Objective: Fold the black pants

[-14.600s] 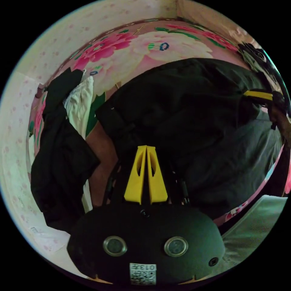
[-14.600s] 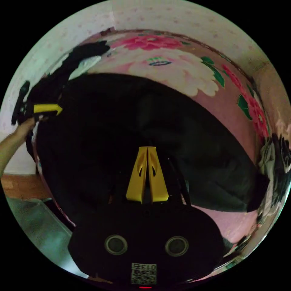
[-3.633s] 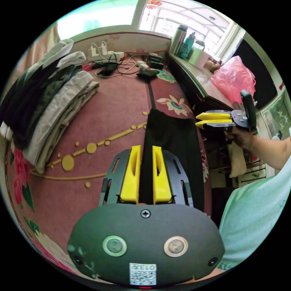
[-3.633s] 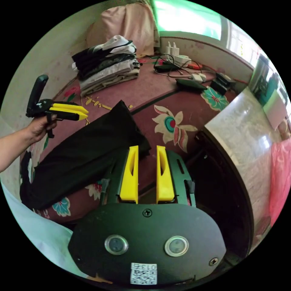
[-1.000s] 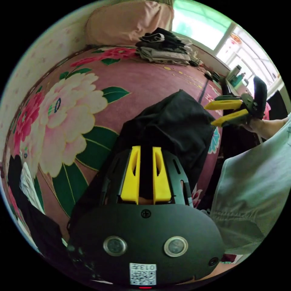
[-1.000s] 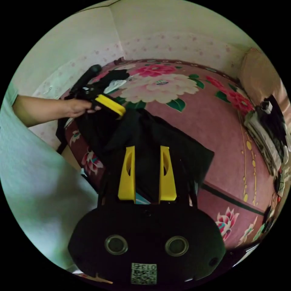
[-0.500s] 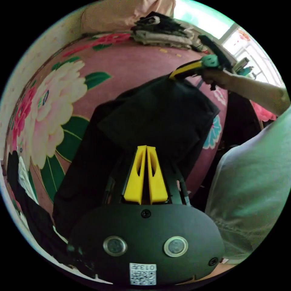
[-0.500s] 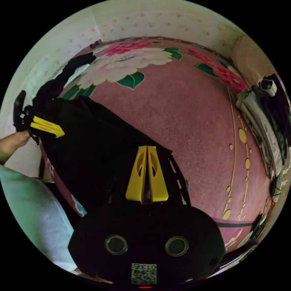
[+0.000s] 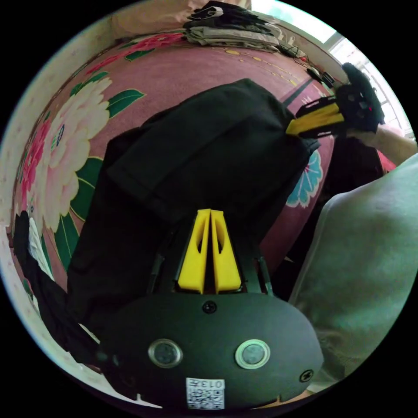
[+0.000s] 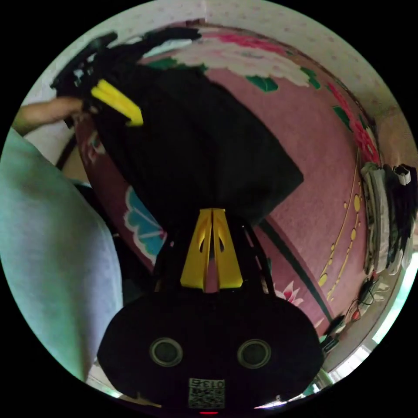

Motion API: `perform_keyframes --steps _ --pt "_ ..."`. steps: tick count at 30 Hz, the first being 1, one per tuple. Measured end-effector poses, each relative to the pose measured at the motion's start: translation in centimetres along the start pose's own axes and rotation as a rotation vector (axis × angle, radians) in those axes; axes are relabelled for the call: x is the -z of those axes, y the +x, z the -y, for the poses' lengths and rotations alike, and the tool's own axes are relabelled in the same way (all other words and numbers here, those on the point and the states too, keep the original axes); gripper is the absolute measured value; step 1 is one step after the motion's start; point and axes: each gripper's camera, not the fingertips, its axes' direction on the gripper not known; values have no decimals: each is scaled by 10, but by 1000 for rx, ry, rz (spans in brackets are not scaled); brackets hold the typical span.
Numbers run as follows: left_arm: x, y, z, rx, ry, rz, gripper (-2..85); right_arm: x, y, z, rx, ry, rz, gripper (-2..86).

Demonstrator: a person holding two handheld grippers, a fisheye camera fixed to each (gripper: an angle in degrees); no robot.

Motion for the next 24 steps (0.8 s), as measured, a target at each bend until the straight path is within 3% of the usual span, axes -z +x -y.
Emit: perform_keyframes --steps 2,4,7,9,10,13,16,19,21,24 --pt "-3 1 -8 16 14 -23 -4 0 0 -8 -24 91 5 -1" --pt "-7 7 -13 20 -41 -52 -4 1 10 0 -73 27 40 -2" --pt "1 20 -27 52 62 64 -4 25 11 6 -87 112 37 -2" --pt "-10 27 -32 52 41 120 -4 36 5 12 -85 165 55 -2" --pt "-26 27 -34 51 -34 116 -4 31 -3 21 -55 137 61 -2" --pt "-34 19 -51 121 6 51 -4 -15 -21 36 29 -26 27 -3" --pt "-28 14 -69 214 35 92 -4 -2 -17 55 18 3 76 -3" --pt "-31 20 -84 192 70 145 -4 22 -26 82 62 161 76 -3" --pt "-48 22 -88 159 11 111 -4 21 -36 110 107 186 89 -3" --pt "-45 26 -99 159 65 121 -4 14 -58 161 189 246 101 -2"
